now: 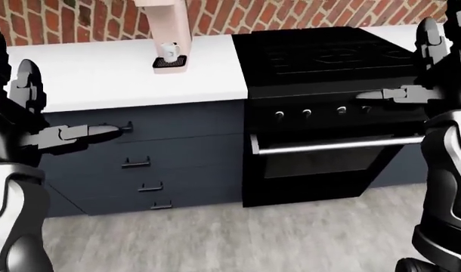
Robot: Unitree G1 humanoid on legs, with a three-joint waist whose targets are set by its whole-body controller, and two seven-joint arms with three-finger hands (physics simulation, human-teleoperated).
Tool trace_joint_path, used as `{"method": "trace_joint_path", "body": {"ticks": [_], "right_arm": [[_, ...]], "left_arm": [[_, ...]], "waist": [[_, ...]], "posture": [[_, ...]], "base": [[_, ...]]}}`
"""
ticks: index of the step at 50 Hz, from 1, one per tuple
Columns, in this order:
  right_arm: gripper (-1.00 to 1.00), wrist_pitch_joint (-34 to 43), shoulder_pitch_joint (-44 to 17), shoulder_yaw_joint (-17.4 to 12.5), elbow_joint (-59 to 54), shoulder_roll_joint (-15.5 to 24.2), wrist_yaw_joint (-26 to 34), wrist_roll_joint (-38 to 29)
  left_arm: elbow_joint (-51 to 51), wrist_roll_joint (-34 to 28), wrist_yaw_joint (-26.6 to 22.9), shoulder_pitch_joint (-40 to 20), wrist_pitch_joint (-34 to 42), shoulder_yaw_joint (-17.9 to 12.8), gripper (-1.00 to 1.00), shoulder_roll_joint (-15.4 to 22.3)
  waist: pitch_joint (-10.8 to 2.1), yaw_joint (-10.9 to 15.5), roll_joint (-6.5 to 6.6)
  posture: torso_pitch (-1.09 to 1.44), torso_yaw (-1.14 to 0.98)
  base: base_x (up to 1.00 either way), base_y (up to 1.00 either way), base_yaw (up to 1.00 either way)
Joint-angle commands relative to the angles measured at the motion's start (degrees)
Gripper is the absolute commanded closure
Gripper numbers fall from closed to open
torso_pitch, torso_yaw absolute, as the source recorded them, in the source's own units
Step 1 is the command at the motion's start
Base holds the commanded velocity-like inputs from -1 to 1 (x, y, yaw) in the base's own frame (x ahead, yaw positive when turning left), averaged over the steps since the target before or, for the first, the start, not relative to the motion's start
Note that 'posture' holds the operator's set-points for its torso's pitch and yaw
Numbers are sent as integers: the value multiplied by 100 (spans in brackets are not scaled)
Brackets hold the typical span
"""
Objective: Pick the mug from under the coffee machine dispenser and place it on the counter.
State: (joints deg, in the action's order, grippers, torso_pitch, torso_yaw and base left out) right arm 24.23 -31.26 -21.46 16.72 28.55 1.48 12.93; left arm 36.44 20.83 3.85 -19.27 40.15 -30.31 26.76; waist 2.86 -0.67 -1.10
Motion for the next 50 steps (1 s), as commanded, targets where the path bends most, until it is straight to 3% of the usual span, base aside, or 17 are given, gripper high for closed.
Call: {"method": "trace_joint_path", "body": {"ticks": [1, 5, 7, 8, 9, 17, 20, 22, 24, 28, 31, 33, 35, 43, 48, 49, 50], "right_arm": [[-100, -148, -140, -12, 161, 55, 14, 18], [-100, -163, -130, -14, 153, 53, 20, 13], [-100, -160, -129, -11, 163, 52, 21, 11], [-100, -155, -130, -12, 174, 57, 26, 10], [-100, -149, -136, -18, 170, 60, 27, 14], [-100, -166, -146, -29, 131, 69, 31, 24], [-100, -166, -141, -30, 132, 71, 29, 31], [-100, -159, -151, -35, 128, 79, 23, 39], [-100, -156, -151, -39, 125, 83, 18, 46], [-100, -162, -142, -40, 123, 88, 14, 48], [-100, -158, -142, -42, 126, 93, 11, 51], [-100, -166, -153, -40, 103, 97, 13, 51], [-100, -168, -164, -43, 91, 102, 9, 55], [-100, -177, -159, -36, 91, 107, -6, 54], [-100, -181, -167, -55, 72, 118, -4, 70], [-100, -182, -161, -56, 76, 118, -5, 72], [-100, -182, -158, -54, 78, 119, -5, 71]], "left_arm": [[135, -30, 26, -106, -189, -82, -100, 101], [121, -42, 16, -93, -213, -73, -100, 90], [119, -49, 11, -78, -224, -70, -100, 77], [124, -52, 8, -73, -225, -70, -100, 74], [124, -51, 9, -73, -225, -75, -100, 72], [149, -42, 19, -91, -185, -72, -100, 79], [159, -35, 23, -94, -173, -75, -100, 80], [169, -27, 26, -106, -156, -75, -100, 87], [169, -21, 27, -113, -150, -82, -100, 95], [174, -20, 27, -107, -154, -77, -100, 93], [179, -13, 26, -107, -148, -84, -100, 99], [181, -17, 25, -101, -150, -80, -100, 96], [189, -6, 32, -120, -126, -87, -100, 107], [205, 23, 52, -152, -90, -98, -100, 131], [209, 51, 66, -174, -66, -105, -100, 158], [209, 49, 67, -170, -70, -102, -100, 159], [208, 51, 66, -167, -73, -102, -100, 159]], "waist": [[-46, 15, -11], [-86, -54, 391], [-342, -75, 815], [-131, 9, 572], [-53, 7, 617], [-35, 124, 112], [-114, 151, -210], [-66, 75, -32], [-50, 47, -105], [-48, -1, 47], [-39, -55, 332], [-228, -32, 624], [-36, 12, 577], [-70, 151, 225], [-248, 211, -185], [-90, 142, -111], [-24, 167, -224]], "posture": [[0, 0], [0, 0], [0, 0], [0, 0], [0, 0], [0, 0], [0, 0], [0, 0], [0, 0], [0, 0], [0, 0], [0, 0], [0, 0], [0, 0], [0, 0], [0, 0], [0, 0]], "base": [[23, 27, 0], [25, 27, 0], [25, 27, 0], [26, 27, 0], [27, 27, 0], [28, 27, 0], [30, 22, 0], [34, 13, 0], [35, 12, 0], [34, 12, 0], [35, 11, 0], [34, 11, 0], [34, 12, 0], [34, 5, 0], [34, 4, 0], [34, 5, 0], [34, 4, 0]]}}
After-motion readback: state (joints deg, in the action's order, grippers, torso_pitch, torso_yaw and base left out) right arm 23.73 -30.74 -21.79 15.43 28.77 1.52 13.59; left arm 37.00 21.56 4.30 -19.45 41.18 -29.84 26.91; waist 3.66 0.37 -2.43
